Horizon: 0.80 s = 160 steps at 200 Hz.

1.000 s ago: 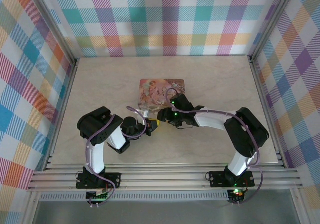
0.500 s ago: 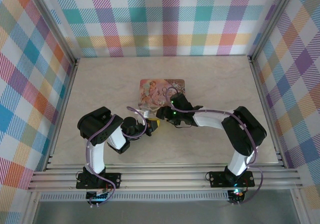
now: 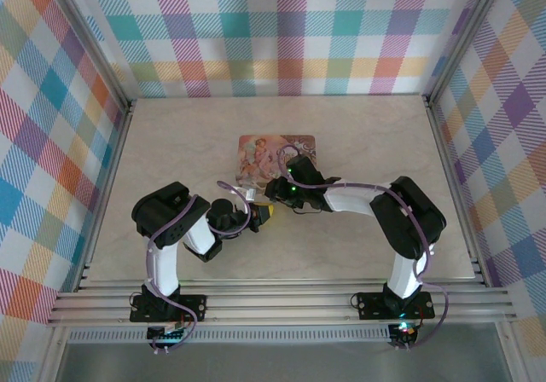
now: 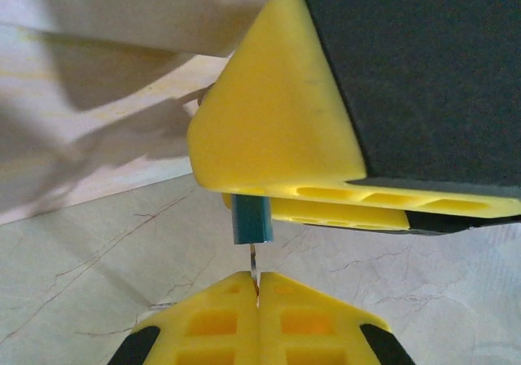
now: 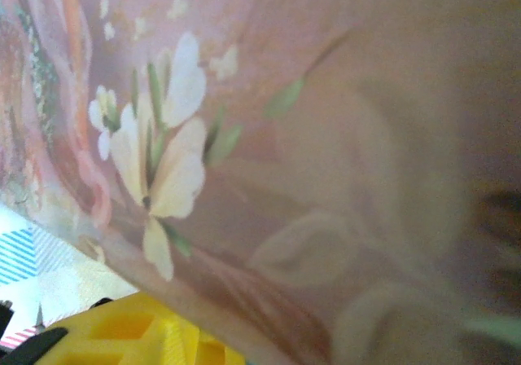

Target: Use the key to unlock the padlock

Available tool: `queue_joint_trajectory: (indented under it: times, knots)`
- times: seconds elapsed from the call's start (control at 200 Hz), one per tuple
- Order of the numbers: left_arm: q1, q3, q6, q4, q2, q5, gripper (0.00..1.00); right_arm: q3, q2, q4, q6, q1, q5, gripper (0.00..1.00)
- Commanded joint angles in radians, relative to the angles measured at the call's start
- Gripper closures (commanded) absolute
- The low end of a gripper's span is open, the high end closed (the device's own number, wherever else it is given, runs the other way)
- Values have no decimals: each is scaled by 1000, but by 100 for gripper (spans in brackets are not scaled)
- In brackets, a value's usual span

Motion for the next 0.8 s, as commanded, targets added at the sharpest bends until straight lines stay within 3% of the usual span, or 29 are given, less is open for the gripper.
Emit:
queue_joint_trajectory:
  times: [0.0, 0.31, 0.495, 0.63, 0.795]
  knots:
    - [-21, 2, -12, -85, 3, 52, 100, 9, 22, -50, 23, 6, -11, 63]
    - [-22, 29, 57, -251, -139, 33, 100, 33, 6, -151, 5, 17, -19, 89]
    - [-39, 51, 149, -411, -245, -13, 100, 47, -7, -188, 25, 23, -24, 94]
    - [-85, 67, 229, -500, -303, -96, 100, 71, -22, -234, 39, 23, -28, 96]
    - [-197, 102, 387, -681, -409, -320, 100, 101, -23, -297, 52, 23, -41, 96]
